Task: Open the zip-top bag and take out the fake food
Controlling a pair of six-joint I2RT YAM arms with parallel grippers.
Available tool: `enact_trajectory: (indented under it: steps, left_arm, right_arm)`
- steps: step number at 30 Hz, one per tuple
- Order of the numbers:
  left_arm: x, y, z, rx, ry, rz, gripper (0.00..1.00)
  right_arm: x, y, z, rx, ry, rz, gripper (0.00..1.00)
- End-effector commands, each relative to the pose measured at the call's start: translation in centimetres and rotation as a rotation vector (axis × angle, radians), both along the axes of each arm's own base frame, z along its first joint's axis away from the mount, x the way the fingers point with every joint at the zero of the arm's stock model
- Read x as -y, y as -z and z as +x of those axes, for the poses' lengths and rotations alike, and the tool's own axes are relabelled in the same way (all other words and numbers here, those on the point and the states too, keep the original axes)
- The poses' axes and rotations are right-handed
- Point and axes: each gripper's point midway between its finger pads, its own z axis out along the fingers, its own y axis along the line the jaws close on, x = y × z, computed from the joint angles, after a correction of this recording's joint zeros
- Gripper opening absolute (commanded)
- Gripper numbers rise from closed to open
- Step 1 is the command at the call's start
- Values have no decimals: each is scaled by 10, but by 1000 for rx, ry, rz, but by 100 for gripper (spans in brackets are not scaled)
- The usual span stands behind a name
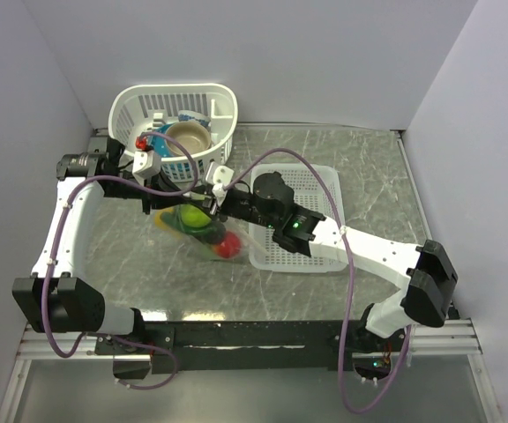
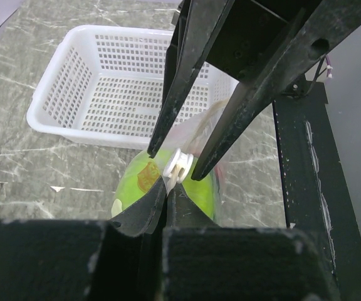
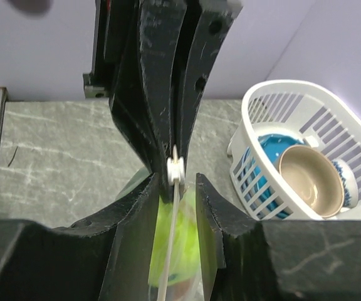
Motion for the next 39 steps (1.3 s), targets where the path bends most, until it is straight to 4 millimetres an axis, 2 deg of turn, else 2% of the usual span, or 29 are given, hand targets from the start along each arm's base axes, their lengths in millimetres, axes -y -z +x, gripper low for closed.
enact_trajectory:
  steps: [1, 6, 10, 15, 23, 27, 29, 30, 37, 39]
  left_arm:
    - [4, -12, -10, -3, 16, -33, 5]
    - [3, -12, -10, 0, 14, -31, 5]
    - [3, -10, -10, -3, 13, -26, 5]
    - [3, -7, -10, -8, 12, -22, 5]
    - [4, -14, -11, -5, 15, -35, 6]
    - [3, -18, -11, 14, 10, -26, 5]
    - [2, -22, -9, 23, 6, -17, 5]
    - [2, -22, -8, 22, 4, -15, 5]
    - [4, -37, -6, 57, 9, -30, 5]
    - [3, -39, -5, 66, 5, -24, 4]
  right_arm:
    - [-5, -34, 6, 62, 3, 78, 36]
    - [-8, -32, 7, 54, -2, 68, 32]
    - [-7, -28, 8, 43, -1, 64, 22]
    - [-5, -32, 6, 44, -3, 70, 11]
    - [4, -23, 13, 22, 36, 56, 5]
    - [14, -8, 14, -9, 51, 35, 3]
    - [20, -7, 12, -16, 58, 41, 3]
    - [24, 4, 12, -30, 66, 26, 3]
    - [43, 32, 3, -96, 96, -3, 2]
    - [49, 47, 0, -121, 105, -31, 2]
